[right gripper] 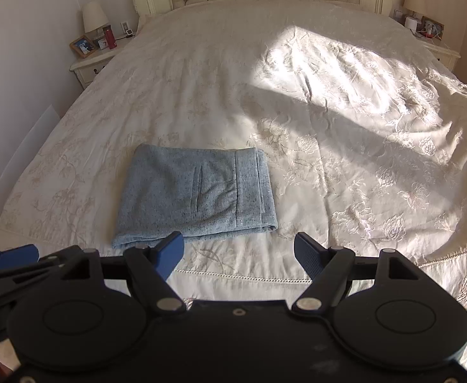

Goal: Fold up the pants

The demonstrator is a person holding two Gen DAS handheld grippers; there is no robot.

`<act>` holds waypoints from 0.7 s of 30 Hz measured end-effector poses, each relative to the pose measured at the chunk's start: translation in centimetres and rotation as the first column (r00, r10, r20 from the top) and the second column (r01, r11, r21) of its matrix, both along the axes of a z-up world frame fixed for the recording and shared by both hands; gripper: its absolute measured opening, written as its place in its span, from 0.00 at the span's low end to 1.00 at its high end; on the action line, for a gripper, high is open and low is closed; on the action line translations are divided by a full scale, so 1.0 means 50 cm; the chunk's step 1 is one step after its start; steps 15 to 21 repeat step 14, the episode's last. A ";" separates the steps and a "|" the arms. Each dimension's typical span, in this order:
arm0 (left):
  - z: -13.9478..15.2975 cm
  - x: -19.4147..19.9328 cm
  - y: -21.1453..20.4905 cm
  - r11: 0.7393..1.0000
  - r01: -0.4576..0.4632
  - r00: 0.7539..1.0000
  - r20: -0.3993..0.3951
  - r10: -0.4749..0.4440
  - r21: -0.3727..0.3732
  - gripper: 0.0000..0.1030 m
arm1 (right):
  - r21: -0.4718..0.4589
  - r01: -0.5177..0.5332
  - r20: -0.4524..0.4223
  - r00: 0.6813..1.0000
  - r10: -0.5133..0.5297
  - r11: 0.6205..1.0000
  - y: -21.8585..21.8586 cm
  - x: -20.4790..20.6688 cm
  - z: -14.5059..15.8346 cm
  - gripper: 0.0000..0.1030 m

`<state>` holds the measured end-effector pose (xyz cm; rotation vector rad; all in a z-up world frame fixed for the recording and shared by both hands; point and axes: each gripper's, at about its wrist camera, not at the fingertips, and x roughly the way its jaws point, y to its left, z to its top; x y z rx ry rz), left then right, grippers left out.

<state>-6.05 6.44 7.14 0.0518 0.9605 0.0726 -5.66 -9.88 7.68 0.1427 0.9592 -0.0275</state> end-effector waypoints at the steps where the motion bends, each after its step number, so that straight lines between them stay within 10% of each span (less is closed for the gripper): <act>1: -0.001 0.000 -0.003 1.000 -0.002 1.000 -0.001 0.002 0.000 0.58 | 0.000 -0.002 0.000 1.000 0.002 1.000 -0.001 0.000 -0.001 0.78; 21: -0.008 0.004 -0.038 1.000 -0.011 1.000 -0.010 0.011 0.010 0.58 | 0.010 -0.017 -0.012 1.000 0.017 1.000 -0.027 0.006 -0.011 0.78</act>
